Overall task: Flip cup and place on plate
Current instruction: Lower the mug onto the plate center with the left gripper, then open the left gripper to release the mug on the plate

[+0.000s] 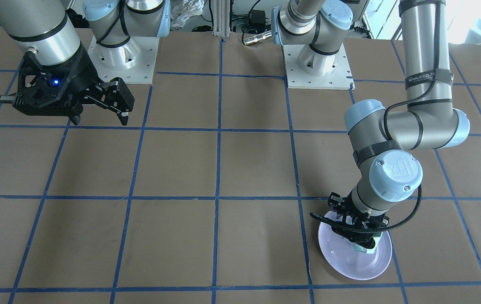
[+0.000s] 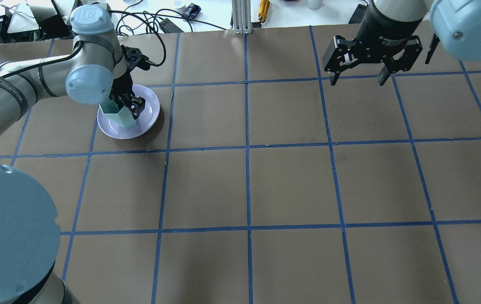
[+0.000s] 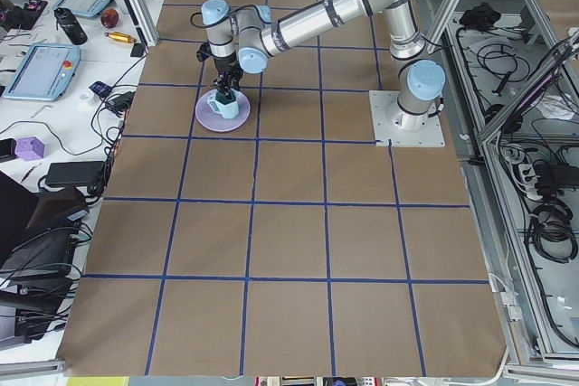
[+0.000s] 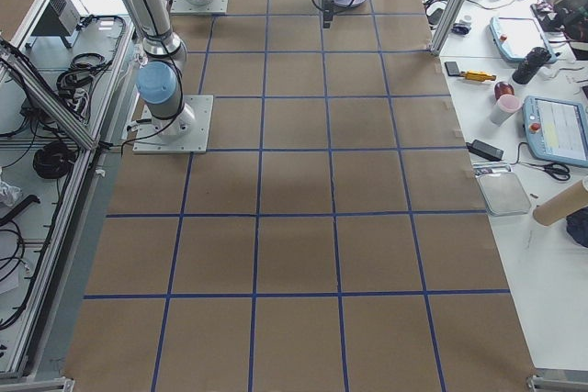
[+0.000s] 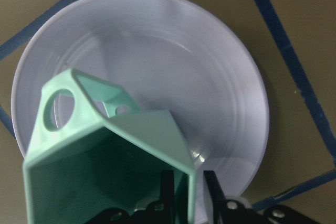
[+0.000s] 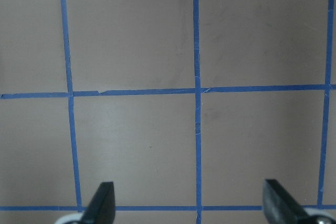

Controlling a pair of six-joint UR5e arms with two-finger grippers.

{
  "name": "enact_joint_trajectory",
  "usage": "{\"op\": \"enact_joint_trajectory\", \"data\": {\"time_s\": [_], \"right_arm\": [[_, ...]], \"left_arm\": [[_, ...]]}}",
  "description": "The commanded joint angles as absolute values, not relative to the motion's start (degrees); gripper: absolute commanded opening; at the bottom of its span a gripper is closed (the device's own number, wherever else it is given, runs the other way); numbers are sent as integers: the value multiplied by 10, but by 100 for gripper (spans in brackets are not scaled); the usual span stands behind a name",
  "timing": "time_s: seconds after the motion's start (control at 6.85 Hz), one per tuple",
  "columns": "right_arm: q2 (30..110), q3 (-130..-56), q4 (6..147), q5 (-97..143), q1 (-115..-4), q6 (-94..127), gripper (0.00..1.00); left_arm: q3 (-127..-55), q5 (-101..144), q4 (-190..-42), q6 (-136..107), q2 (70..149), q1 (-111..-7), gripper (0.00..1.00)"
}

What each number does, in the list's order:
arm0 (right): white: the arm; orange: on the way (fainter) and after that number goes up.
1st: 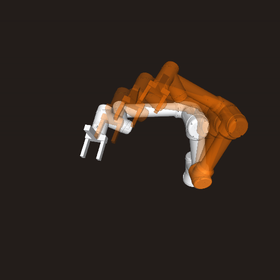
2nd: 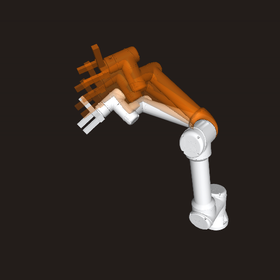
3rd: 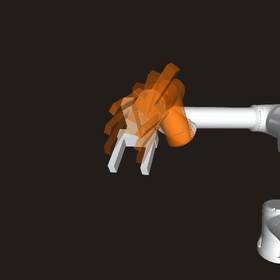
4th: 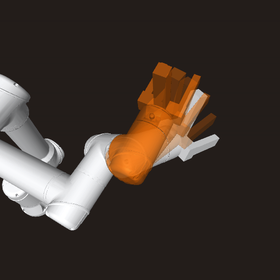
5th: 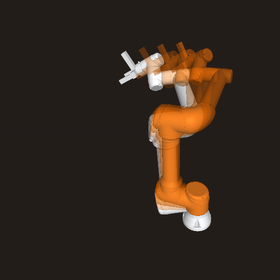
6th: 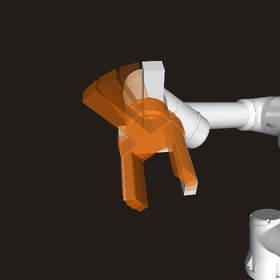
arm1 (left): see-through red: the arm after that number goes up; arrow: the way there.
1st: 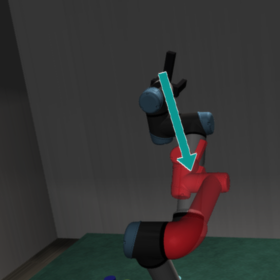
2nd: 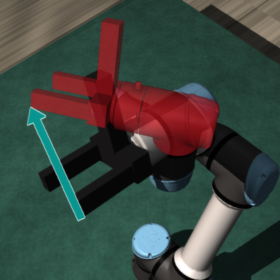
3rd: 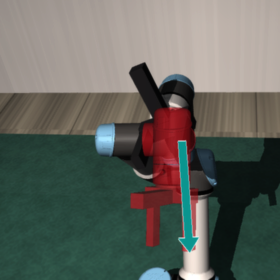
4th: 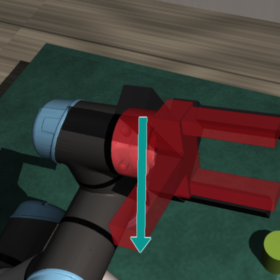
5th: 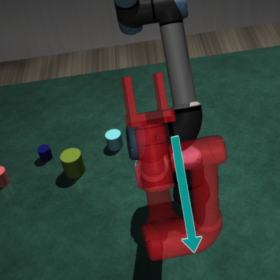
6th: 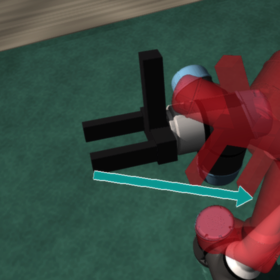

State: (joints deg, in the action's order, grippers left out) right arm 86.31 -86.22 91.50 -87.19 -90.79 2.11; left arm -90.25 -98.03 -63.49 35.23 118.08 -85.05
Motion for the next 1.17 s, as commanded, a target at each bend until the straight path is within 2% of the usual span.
{"op": "enact_joint_trajectory", "data": {"time_s": [0.0,0.58,1.02], "right_arm": [[863,-862,915,-872,-908,21,100],[863,-862,915,-872,-908,21,100],[863,-862,915,-872,-908,21,100]], "left_arm": [[-904,-962,-668,351,1139,-853,100],[-902,-947,-822,266,994,-853,100],[-887,-904,-914,124,937,-862,100]]}}
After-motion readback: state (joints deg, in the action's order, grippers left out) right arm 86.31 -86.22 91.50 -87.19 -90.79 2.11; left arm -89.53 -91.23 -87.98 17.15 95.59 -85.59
